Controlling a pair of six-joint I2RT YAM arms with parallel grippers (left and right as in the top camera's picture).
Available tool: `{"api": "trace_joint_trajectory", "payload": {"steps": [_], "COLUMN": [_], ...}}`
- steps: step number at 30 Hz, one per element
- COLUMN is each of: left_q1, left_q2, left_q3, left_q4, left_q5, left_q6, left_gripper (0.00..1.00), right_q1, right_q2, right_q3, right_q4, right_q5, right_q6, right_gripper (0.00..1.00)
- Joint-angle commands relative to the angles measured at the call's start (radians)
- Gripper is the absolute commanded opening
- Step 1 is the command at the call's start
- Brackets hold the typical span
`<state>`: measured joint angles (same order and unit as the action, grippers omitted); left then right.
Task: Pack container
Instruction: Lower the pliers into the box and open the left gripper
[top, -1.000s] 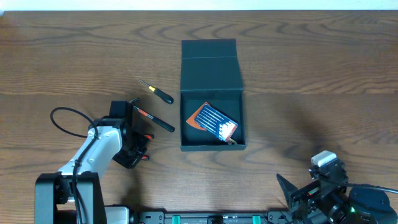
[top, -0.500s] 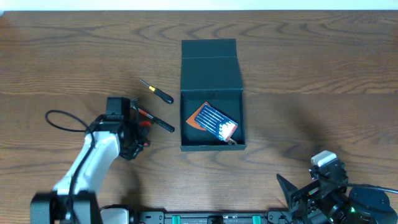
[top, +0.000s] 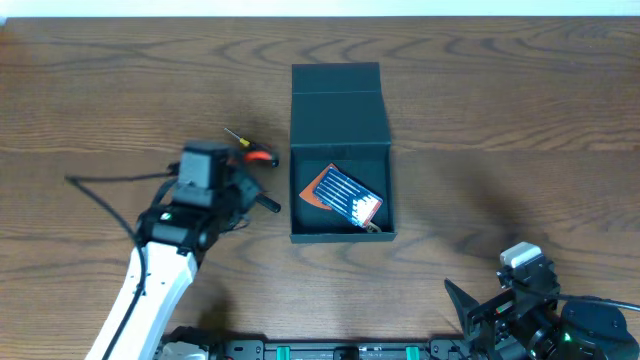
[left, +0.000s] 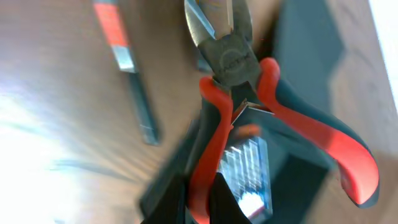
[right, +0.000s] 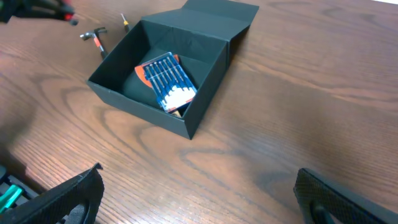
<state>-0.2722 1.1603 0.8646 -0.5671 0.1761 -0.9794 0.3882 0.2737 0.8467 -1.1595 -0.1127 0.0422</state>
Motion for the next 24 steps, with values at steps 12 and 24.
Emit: {"api": "trace_joint_trajectory", "payload": {"steps": [12,24], "left_q1": [-0.341,-0.362], "left_q2": [0.386,0.613], "left_q3": [0.259,0.260], "left_q4": [0.005,0.005], "left_q5": [-0.042,0.105], "left_q6": [-0.344,-0.392], "left_gripper": [0.06,0.06], "right_q1": [-0.008,-0.008], "right_q2": [-0.003,-0.003], "right_q3": [0.000,0.000], "right_q4": [0.000,0.000], "right_q5": [0.000,0.000], "right_q6": [0.013,0.013], "right_gripper": [0.99,0.99]}}
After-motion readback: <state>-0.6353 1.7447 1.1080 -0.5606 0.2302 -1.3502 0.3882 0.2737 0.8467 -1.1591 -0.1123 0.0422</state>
